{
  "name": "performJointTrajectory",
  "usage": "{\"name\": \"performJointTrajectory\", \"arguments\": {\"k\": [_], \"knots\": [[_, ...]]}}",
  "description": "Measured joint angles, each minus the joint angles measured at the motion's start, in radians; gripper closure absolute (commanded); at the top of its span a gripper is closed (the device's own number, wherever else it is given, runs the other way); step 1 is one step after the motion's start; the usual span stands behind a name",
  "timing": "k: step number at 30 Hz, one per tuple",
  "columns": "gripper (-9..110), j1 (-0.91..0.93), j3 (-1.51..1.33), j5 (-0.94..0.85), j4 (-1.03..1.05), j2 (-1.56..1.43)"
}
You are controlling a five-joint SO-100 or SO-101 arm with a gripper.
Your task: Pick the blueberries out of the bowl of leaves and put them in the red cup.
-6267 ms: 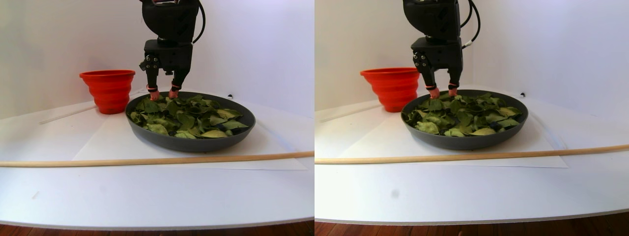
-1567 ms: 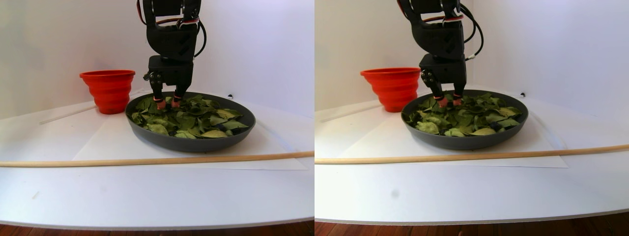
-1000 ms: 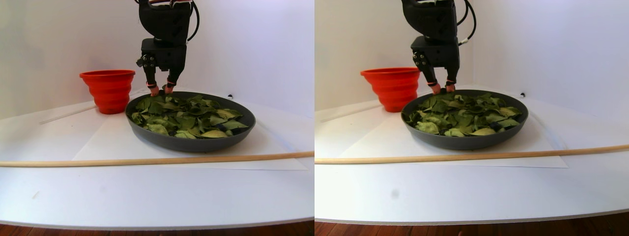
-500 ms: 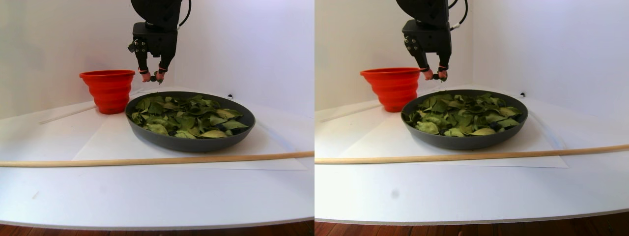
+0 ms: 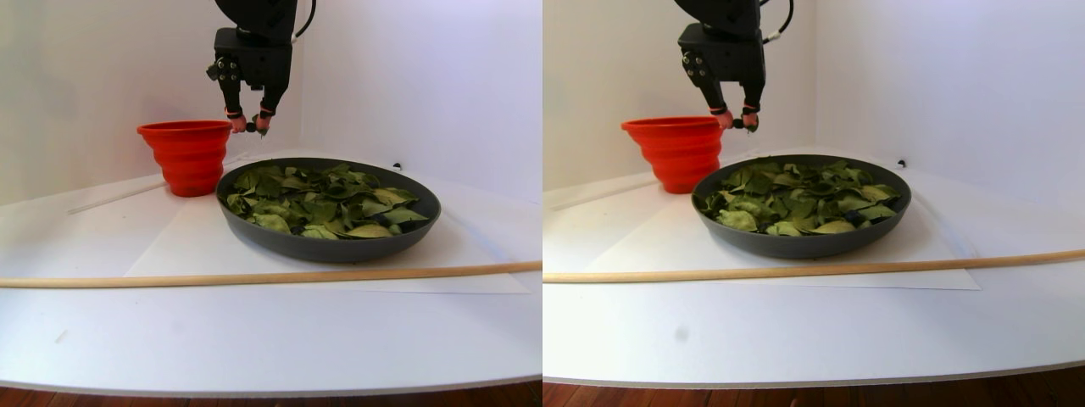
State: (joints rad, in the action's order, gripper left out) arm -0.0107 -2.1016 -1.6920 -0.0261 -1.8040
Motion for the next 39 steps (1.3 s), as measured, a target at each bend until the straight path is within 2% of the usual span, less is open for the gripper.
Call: {"name": "performJointTrajectory", "arguments": {"k": [39], "knots": [[91,-0.195,-0.002,0.015,-0.031,-0.083]]}}
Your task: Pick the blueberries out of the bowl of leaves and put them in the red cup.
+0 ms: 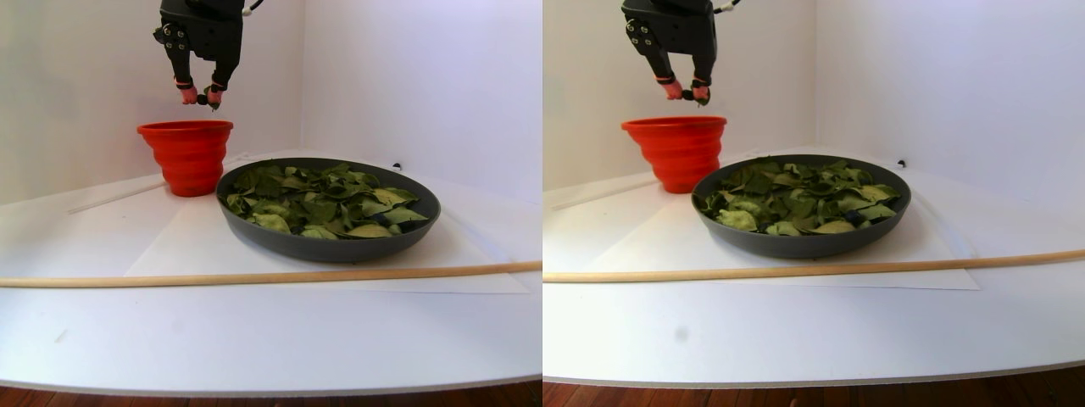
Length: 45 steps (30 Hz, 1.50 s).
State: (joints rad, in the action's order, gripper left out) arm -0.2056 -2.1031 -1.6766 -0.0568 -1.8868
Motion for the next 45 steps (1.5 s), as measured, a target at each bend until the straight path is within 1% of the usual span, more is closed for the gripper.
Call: {"name": "performJointTrajectory", "arguments": {"k": [6,12,22,31,45], "knots": [[91,-0.011,0.000,0.000,-0.041,0.025],[84,-0.014,0.000,0.000,-0.083,0.074],[84,-0.011,0.000,0.000,-0.086,0.083],[84,0.051,0.000,-0.014,-0.028,0.083],[85,0.107,0.000,-0.015,0.098,-0.011]]}}
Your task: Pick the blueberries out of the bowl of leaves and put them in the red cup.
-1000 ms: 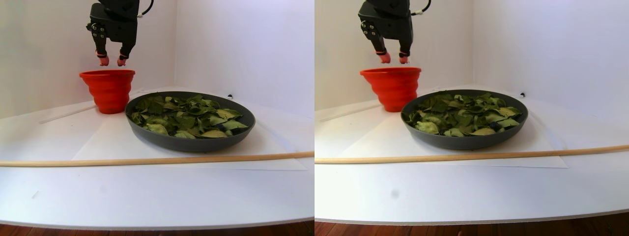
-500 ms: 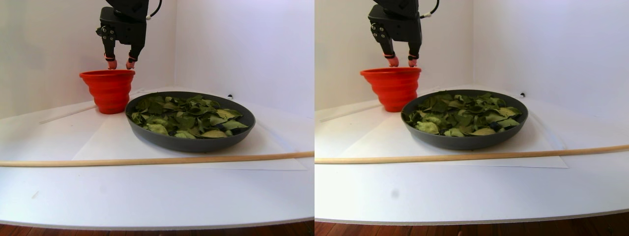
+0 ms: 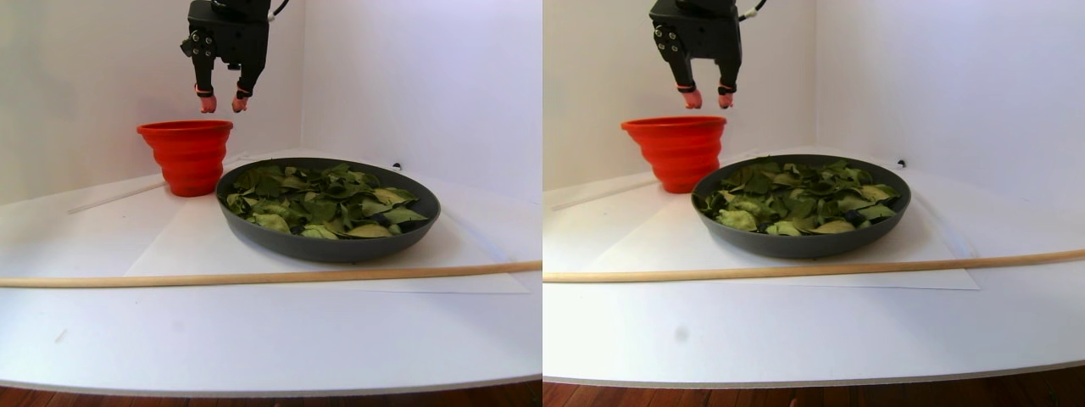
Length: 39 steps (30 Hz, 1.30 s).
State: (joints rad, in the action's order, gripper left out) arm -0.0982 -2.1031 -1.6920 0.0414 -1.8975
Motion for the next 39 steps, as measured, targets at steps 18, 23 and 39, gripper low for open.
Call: {"name": "performJointTrajectory", "arguments": {"k": [18,23,39], "knots": [[85,0.115,-0.037,0.000,0.146,-0.012],[85,0.135,-0.043,0.000,0.193,-0.021],[85,0.202,-0.100,0.000,0.278,-0.084]]}}
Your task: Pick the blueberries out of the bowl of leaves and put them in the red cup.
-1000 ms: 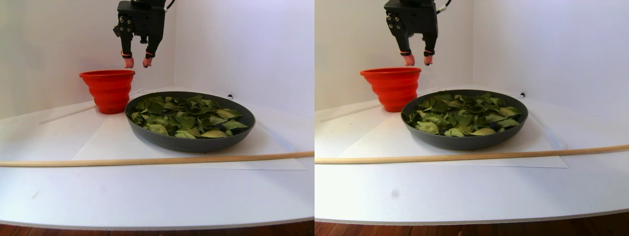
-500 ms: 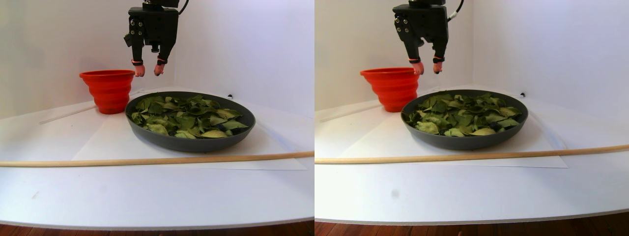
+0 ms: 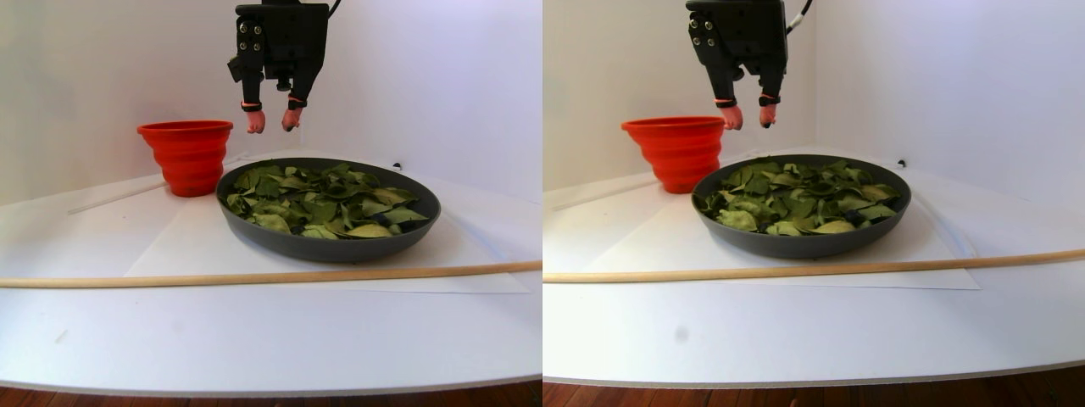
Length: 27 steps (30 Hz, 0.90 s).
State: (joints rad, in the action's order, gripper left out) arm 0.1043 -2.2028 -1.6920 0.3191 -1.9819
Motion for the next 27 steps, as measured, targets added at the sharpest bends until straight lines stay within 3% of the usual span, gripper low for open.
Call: {"name": "performJointTrajectory", "arguments": {"k": [27], "knots": [[85,0.066,-0.124,0.000,0.072,-0.040]]}}
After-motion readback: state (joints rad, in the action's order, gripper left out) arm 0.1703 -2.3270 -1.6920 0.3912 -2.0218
